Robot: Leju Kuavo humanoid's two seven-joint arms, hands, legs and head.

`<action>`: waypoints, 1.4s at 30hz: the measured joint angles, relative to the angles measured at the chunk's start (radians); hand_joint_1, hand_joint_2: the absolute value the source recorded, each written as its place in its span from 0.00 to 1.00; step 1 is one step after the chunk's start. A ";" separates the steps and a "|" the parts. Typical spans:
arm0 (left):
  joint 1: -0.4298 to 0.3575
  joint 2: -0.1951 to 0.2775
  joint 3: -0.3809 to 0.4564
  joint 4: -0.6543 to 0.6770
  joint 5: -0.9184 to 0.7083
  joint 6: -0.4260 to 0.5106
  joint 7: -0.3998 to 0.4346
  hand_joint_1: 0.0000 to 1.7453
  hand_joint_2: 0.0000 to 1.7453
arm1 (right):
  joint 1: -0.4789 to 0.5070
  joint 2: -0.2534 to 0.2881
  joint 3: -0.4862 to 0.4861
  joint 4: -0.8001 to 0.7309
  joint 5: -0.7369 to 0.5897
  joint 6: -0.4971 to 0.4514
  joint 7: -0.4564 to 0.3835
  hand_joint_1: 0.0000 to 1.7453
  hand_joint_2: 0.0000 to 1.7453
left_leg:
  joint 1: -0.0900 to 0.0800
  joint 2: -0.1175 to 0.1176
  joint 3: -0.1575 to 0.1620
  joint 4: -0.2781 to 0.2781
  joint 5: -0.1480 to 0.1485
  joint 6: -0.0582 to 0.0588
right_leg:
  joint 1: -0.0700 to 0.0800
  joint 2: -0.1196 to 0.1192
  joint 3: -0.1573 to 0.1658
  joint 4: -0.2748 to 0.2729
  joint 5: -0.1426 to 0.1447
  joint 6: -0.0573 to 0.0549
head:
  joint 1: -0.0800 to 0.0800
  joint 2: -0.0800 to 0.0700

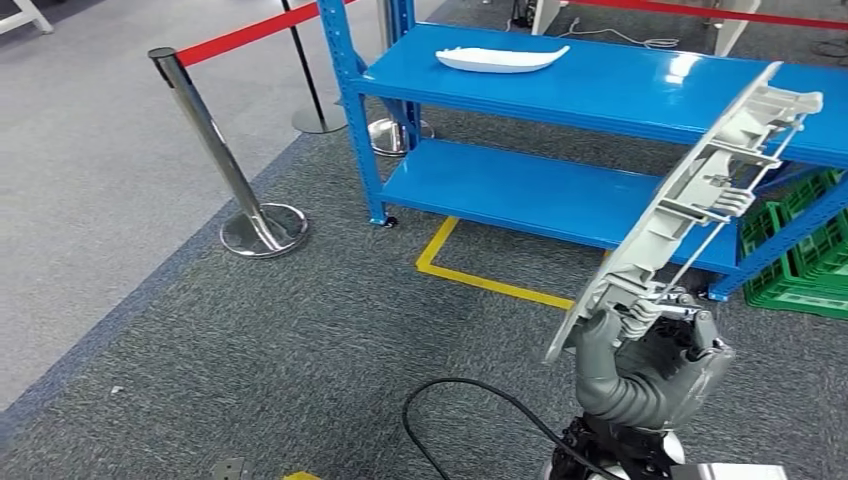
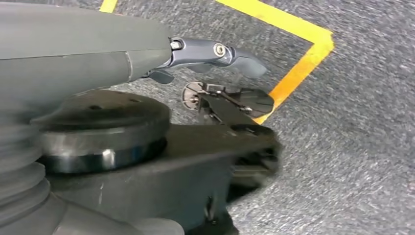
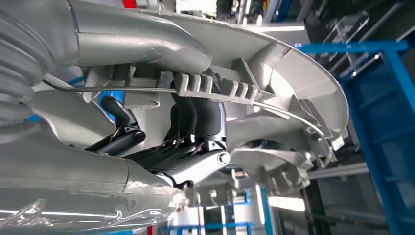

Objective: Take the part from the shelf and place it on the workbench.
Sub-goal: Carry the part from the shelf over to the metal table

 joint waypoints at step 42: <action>-0.002 0.005 0.042 0.000 -0.043 -0.001 -0.008 0.00 1.00 | 0.027 0.001 -0.014 -0.014 0.034 0.013 -0.005 1.00 1.00 | -0.001 -0.071 0.049 -0.124 0.041 0.055 | 0.001 0.067 -0.110 0.276 -0.152 0.047 | 0.012 0.000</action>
